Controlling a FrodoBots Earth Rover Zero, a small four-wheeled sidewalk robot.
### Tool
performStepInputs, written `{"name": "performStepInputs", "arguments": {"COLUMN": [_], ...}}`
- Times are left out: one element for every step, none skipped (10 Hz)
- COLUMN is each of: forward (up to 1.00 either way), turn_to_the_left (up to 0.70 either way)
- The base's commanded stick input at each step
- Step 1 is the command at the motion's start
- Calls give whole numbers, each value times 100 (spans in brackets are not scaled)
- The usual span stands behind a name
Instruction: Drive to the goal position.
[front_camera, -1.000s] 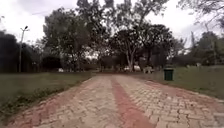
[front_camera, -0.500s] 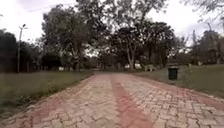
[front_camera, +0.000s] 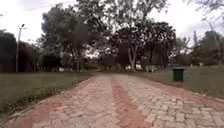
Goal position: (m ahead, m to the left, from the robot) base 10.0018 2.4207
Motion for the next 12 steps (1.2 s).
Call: {"name": "performStepInputs", "arguments": {"forward": [70, 70, 70, 70, 70, 70, 70, 70, 70, 70, 70, 70], "turn_to_the_left": [0, 0, 0, 0, 0, 0, 0, 0, 0, 0, 0, 0]}}
